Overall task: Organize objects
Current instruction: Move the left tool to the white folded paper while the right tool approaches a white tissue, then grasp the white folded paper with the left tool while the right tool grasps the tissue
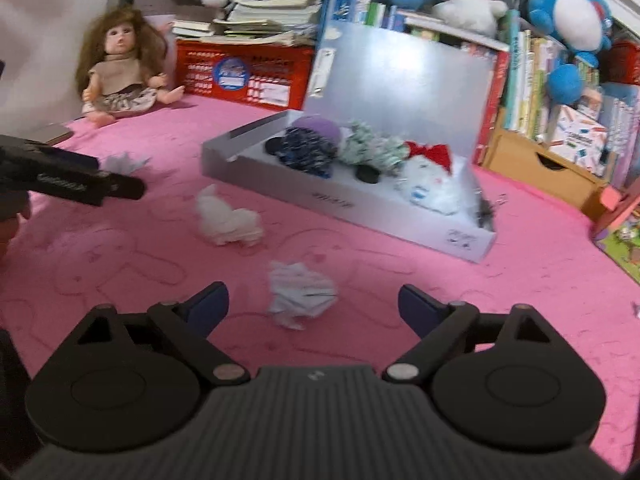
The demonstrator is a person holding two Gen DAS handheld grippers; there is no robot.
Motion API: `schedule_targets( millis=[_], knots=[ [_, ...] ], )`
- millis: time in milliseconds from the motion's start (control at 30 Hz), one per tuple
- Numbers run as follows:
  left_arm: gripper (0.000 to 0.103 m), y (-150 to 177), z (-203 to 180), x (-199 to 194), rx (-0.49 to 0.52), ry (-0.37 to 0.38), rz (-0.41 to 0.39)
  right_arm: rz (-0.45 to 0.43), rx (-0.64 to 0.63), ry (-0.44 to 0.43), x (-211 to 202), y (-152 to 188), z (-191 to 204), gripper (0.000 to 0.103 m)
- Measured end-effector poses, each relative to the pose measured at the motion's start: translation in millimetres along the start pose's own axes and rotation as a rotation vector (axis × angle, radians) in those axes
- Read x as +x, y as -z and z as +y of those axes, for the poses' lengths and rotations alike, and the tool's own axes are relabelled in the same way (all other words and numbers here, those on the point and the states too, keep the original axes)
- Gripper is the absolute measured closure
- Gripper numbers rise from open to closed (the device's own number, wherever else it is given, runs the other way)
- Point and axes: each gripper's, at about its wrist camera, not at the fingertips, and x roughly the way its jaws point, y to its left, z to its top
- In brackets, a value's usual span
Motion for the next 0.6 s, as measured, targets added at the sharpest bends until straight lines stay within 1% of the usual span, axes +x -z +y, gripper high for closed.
schedule_targets(
  millis=[67, 200, 267, 400, 500, 533, 567, 600],
  knots=[
    [0.011, -0.6, 0.7, 1.2, -0.006, 0.001, 0.003, 0.001, -0.005, -0.001, 2.9, -0.4, 5.4, 0.013],
    [0.011, -1.3, 0.6, 2.6, -0.006, 0.003, 0.0, 0.014, 0.033, 0.001, 10.3, -3.3, 6.9, 0.015],
    [0.011, -1.3, 0.2, 3.0, -0.004, 0.0, -0.002, 0.023, 0.058, 0.018, 14.4, -4.2, 5.9, 0.02],
    [0.013, -0.9, 0.4, 4.3, -0.006, 0.012, -0.001, 0.039, 0.111, 0.034, 19.1, -3.6, 0.9, 0.027],
    [0.02, -0.1, -0.1, 5.2, -0.006, 0.014, 0.001, 0.046, 0.148, 0.021, 20.8, -2.6, -3.1, 0.038],
    [0.027, 0.3, -0.2, 5.3, -0.007, 0.013, 0.002, 0.047, 0.158, 0.011, 20.5, -2.3, -3.9, 0.047],
    [0.031, 0.3, -0.5, 5.5, -0.009, 0.01, 0.004, 0.045, 0.161, 0.007, 20.2, -2.5, -4.2, 0.053],
    [0.04, 0.5, -0.7, 5.7, -0.013, 0.006, 0.007, 0.042, 0.161, 0.005, 19.7, -2.7, -4.0, 0.056]
  ],
)
